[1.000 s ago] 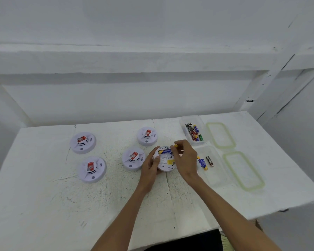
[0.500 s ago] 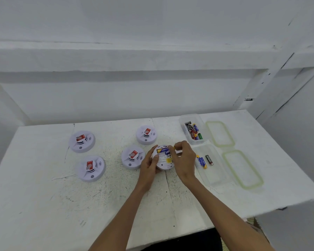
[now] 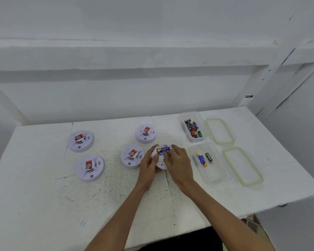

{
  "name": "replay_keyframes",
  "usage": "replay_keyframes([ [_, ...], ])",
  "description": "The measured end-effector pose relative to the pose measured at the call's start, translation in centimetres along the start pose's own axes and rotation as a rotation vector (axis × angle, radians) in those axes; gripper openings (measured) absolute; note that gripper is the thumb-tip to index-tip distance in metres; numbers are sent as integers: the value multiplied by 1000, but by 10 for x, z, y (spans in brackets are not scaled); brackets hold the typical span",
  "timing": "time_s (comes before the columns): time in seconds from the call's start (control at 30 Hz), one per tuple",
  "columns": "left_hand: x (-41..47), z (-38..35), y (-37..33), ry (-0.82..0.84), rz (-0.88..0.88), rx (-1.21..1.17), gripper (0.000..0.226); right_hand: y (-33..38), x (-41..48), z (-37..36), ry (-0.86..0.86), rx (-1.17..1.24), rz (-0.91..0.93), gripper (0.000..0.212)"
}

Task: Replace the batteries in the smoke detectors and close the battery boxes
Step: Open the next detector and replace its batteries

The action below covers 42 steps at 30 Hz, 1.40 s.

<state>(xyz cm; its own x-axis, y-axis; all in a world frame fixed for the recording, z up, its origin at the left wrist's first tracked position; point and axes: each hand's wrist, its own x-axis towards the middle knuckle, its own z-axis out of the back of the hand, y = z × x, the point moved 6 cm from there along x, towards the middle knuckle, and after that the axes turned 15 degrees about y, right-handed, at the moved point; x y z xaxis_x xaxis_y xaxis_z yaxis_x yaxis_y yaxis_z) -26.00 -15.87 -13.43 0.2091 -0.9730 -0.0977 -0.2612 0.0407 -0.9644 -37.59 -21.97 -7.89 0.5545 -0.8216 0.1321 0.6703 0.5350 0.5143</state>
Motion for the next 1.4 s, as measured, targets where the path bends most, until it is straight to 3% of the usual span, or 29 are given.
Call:
replay_keyframes([
  [0.13, -2, -2, -2, -6, -15, 1, 37, -9, 0, 8, 13, 99, 15, 20],
  [0.23, -3, -2, -1, -63, -6, -35, 39, -25, 0, 22, -64, 373, -66, 22],
  [0.3, 0, 0, 1, -92, -10, -39, 39, -33, -2, 22, -76, 401, -154, 28],
  [0.43, 0, 1, 1, -107, -12, -43, 36, -43, -4, 6, 56, 256, -294, 38],
  [0.63, -1, -1, 0, -131, -62, 36, 41, -39, -4, -7, 212, -55, -227, 47],
  [0.77, -1, 0, 2, -149, -78, 61, 43, -39, -3, -5, 217, -208, -248, 44],
  [0.93, 0, 2, 3, -185, -82, 54, 42, -38, -1, -7, 253, -103, -317, 57],
  [1.23, 1, 4, 7, -193, -76, 43, 41, -39, -32, 7, 57, 300, -468, 67],
  [1.4, -1, 1, 3, -204, -50, 30, 39, -30, -21, 11, 28, 383, -401, 71],
])
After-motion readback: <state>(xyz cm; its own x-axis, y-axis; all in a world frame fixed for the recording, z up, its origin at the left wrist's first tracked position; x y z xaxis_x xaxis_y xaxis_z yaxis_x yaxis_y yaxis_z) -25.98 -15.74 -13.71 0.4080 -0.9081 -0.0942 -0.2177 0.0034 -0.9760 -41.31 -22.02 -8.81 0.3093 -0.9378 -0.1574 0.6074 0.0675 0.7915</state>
